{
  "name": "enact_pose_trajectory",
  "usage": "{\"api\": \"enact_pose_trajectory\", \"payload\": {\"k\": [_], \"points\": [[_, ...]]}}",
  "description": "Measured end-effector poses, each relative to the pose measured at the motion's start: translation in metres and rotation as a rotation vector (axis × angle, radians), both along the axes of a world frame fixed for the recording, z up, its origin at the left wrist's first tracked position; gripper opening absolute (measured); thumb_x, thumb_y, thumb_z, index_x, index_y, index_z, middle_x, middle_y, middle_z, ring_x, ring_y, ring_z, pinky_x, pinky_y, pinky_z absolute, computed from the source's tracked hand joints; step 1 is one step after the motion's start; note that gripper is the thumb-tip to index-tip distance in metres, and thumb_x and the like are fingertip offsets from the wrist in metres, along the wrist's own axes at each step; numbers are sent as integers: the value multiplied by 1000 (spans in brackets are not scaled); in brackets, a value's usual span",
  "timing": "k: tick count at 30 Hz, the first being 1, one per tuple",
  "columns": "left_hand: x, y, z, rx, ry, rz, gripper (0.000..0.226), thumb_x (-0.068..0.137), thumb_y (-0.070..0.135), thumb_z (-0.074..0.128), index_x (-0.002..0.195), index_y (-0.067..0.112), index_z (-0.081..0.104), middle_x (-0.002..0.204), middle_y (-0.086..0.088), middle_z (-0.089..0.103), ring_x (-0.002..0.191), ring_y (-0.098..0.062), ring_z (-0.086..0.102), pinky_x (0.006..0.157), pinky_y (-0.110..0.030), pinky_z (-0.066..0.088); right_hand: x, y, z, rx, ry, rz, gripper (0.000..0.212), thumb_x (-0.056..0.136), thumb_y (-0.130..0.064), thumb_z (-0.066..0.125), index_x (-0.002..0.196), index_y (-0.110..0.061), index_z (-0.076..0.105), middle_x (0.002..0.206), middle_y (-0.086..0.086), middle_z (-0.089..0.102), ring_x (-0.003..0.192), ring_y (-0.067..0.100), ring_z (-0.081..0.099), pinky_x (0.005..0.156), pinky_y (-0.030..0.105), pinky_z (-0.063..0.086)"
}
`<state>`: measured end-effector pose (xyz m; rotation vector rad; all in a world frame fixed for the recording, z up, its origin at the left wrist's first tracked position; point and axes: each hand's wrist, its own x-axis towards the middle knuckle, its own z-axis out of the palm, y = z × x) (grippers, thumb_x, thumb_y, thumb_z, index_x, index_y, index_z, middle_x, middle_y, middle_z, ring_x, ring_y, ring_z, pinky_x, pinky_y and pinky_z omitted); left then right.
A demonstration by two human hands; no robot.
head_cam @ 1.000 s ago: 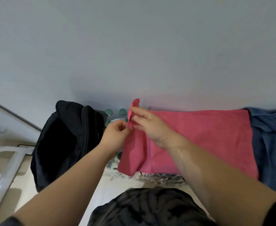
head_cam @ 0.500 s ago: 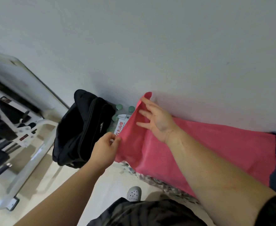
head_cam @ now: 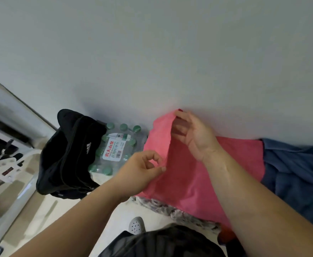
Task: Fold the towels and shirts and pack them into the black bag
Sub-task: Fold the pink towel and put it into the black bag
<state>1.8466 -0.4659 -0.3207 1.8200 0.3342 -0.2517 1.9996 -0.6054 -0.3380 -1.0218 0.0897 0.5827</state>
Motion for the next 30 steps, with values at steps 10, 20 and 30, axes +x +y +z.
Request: {"api": "enact_pose_trajectory", "payload": {"k": [10, 20, 30], "points": [[23, -93, -49, 302, 127, -309, 13, 87, 17, 72, 99, 18, 66, 62, 0, 59, 50, -12, 47, 54, -27, 39, -20, -89, -36, -416, -127, 48, 23, 102, -11, 50, 86, -17, 66, 84, 4, 60, 76, 12, 55, 71, 24, 48], [34, -116, -34, 132, 185, -385, 27, 86, 11, 72, 110, 20, 63, 67, -3, 64, 53, -10, 56, 53, -19, 46, -19, -128, -14, -468, -283, -105, 22, 98, -16, 53, 86, -12, 71, 75, -2, 71, 74, 5, 64, 73, 26, 53], [33, -89, -53, 264, 266, -333, 9, 92, 18, 63, 100, 17, 69, 77, -11, 74, 62, -20, 69, 60, -32, 57, -37, -122, -34, -1626, -832, 271, 57, 94, -42, 54, 139, -8, 50, 159, 12, 27, 139, 33, 30, 112, 45, 35]]}}
